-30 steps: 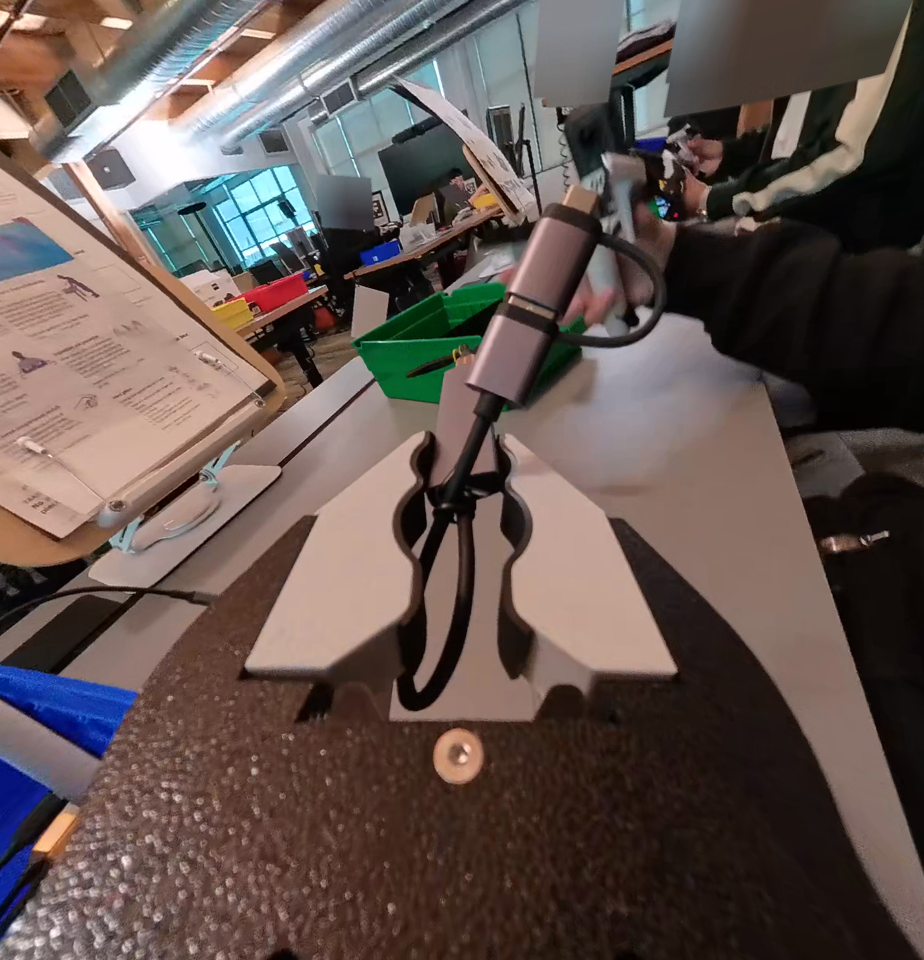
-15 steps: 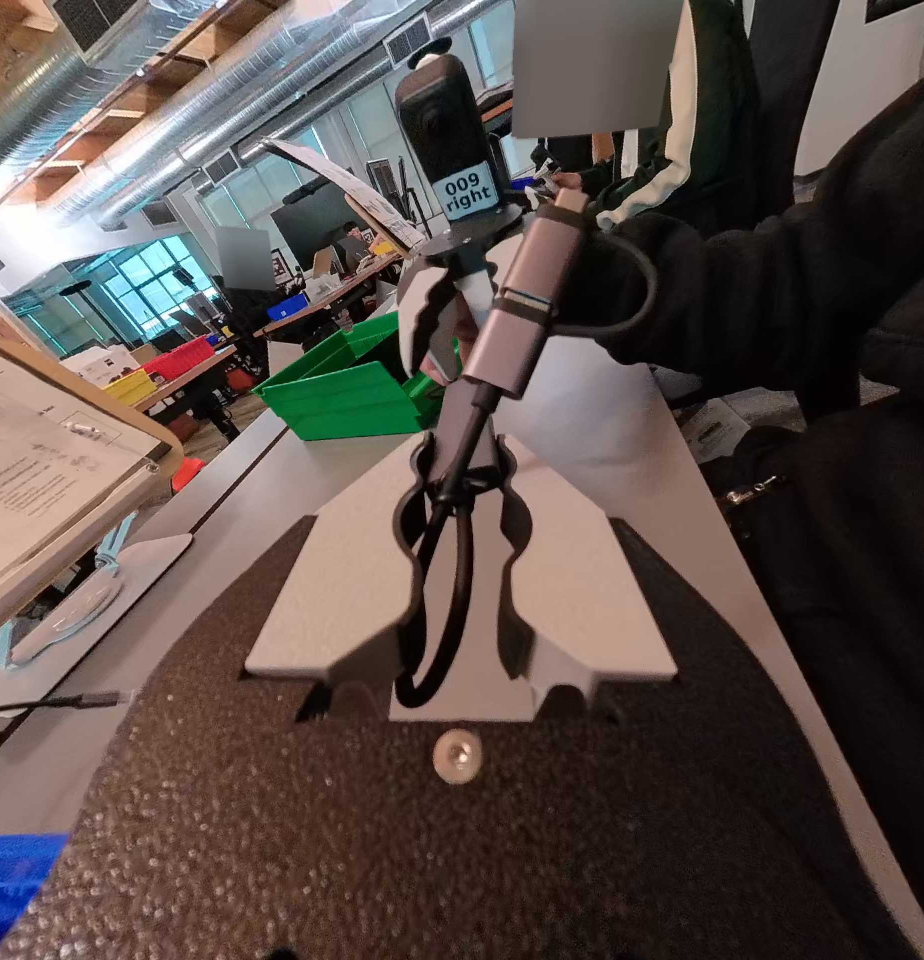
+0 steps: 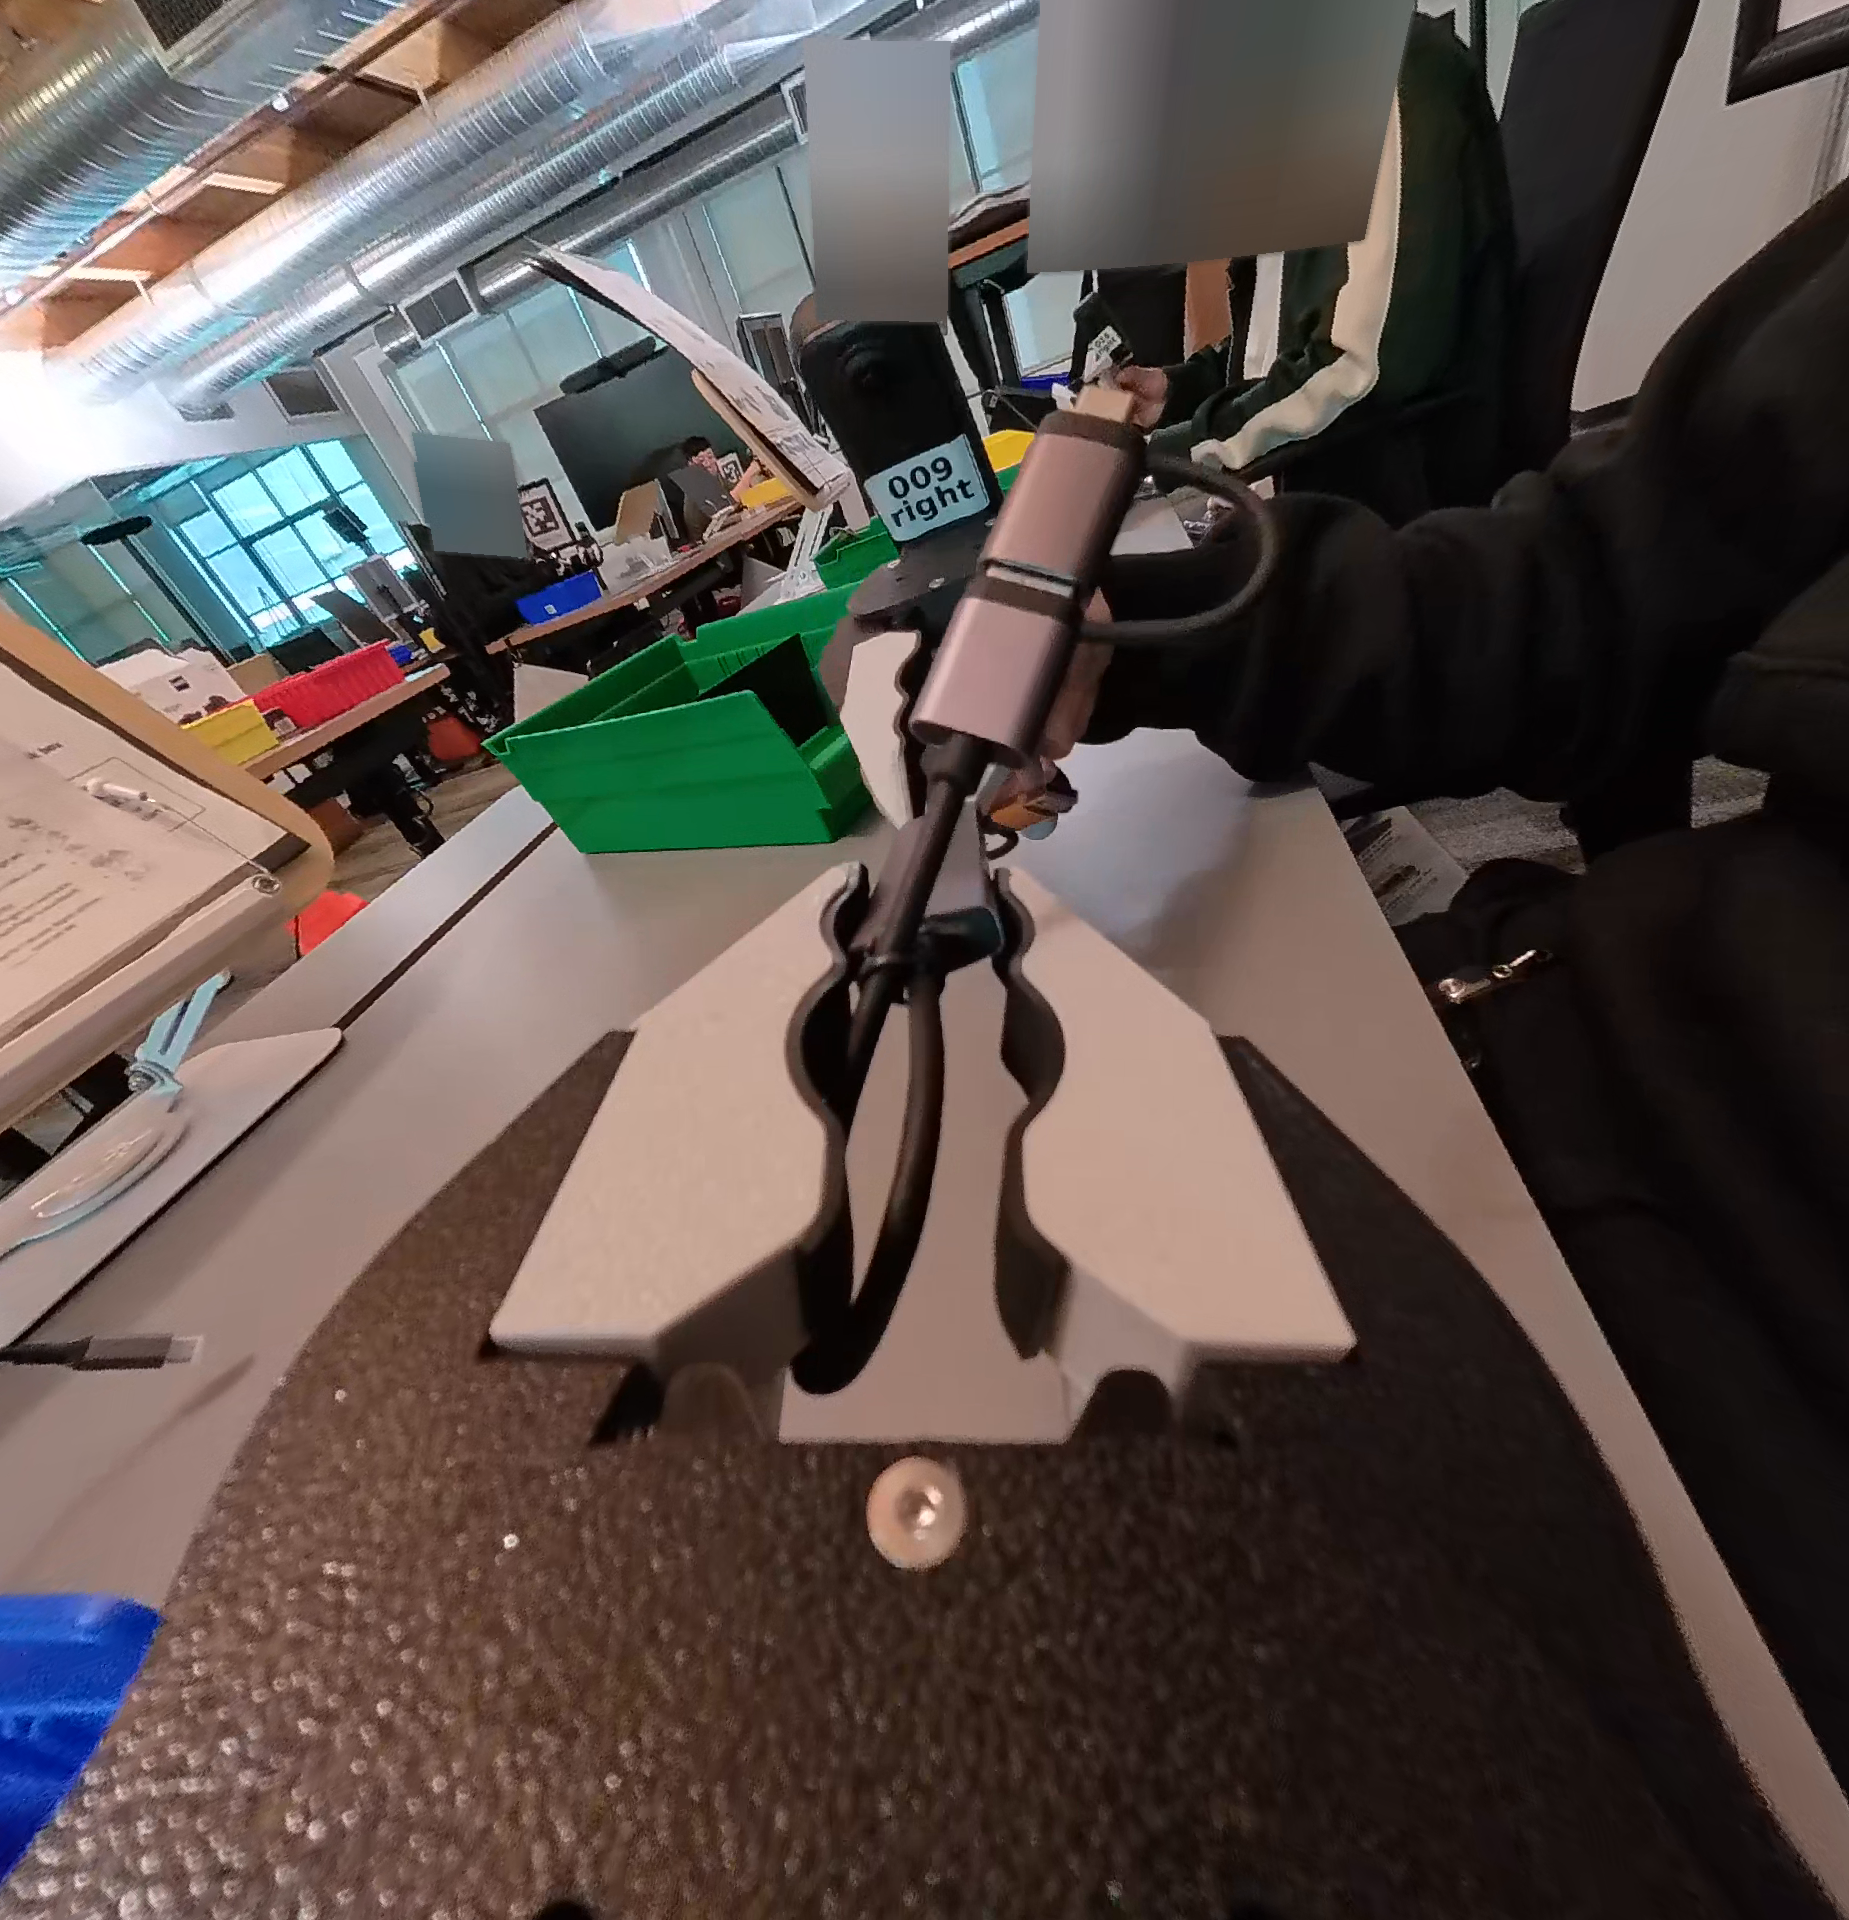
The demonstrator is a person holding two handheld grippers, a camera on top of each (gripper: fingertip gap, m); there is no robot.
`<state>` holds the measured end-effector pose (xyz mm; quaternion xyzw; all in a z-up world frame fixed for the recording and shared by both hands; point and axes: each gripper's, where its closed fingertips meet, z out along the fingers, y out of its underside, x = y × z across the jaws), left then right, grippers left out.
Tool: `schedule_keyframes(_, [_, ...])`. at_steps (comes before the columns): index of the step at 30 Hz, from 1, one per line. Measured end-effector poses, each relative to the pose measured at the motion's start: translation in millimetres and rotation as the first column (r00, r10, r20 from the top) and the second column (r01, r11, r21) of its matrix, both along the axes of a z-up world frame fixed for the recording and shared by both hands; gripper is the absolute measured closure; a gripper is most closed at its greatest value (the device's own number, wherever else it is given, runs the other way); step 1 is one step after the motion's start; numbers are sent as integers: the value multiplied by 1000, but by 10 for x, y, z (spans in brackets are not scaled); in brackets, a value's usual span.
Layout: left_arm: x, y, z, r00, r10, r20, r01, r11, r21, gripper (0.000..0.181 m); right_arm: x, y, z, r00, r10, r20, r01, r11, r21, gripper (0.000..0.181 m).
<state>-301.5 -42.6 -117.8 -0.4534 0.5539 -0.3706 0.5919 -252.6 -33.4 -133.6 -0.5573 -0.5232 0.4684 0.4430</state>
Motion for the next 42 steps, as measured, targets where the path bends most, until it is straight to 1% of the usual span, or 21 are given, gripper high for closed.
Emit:
schedule_keyframes(2, [4,1,5,1000,4,3,-4,1000,2,160,4,6,-13,1000,-11,10,11,1000,14,167])
schedule_keyframes(3, [6,-4,7,1000,2,2,-2,1000,4,160,6,3,-41,1000,-15,28,15,1000,27,155])
schedule_keyframes(4, [6,-12,7,1000,-3,0,3,1000,5,160,11,-16,-71,999,-9,49,7,999,34,151])
schedule_keyframes(5, [7,-21,18,1000,-8,7,8,1000,6,160,18,-25,-82,998,-3,64,1,999,41,167])
schedule_keyframes(6, [4,-21,34,1000,-9,15,9,1000,7,160,19,-19,-66,998,-6,60,3,999,46,169])
schedule_keyframes(12, [-12,-21,67,999,-12,47,12,1000,-8,160,19,-33,27,1000,10,-12,-10,1000,21,169])
schedule_keyframes(17, [-21,54,77,997,21,69,-9,986,-168,160,18,28,96,999,-6,-46,10,997,73,169])
schedule_keyframes(19, [-14,52,104,997,13,79,6,973,-231,159,26,60,146,997,-28,-65,34,995,98,169])
schedule_keyframes(21, [-4,62,116,996,14,85,11,956,-292,155,33,71,156,997,-34,-62,42,990,138,169])
schedule_keyframes(23, [6,62,102,996,6,85,24,940,-341,154,33,70,150,998,-40,-52,49,982,185,169])
schedule_keyframes(25, [0,117,93,995,32,90,4,928,-372,153,33,92,164,997,-58,-51,67,976,209,169])
schedule_keyframes(26, [2,108,91,995,24,94,13,926,-378,158,33,98,161,997,-63,-46,71,974,214,169])
schedule_keyframes(27, [6,105,83,995,22,92,15,924,-383,159,31,106,146,997,-70,-35,75,974,216,169])
schedule_keyframes(32, [17,114,22,998,44,44,-26,941,-338,159,38,140,116,995,-93,-31,97,973,211,168])
schedule_keyframes(36, [13,86,67,997,26,78,3,938,-347,159,22,131,89,996,-82,-30,87,977,196,168])
schedule_keyframes(38, [4,89,59,997,23,74,5,934,-356,159,11,122,86,997,-75,-28,79,979,190,169])
schedule_keyframes(42, [-3,94,47,998,31,53,-13,952,-306,159,-12,132,57,996,-77,-43,84,981,178,168])
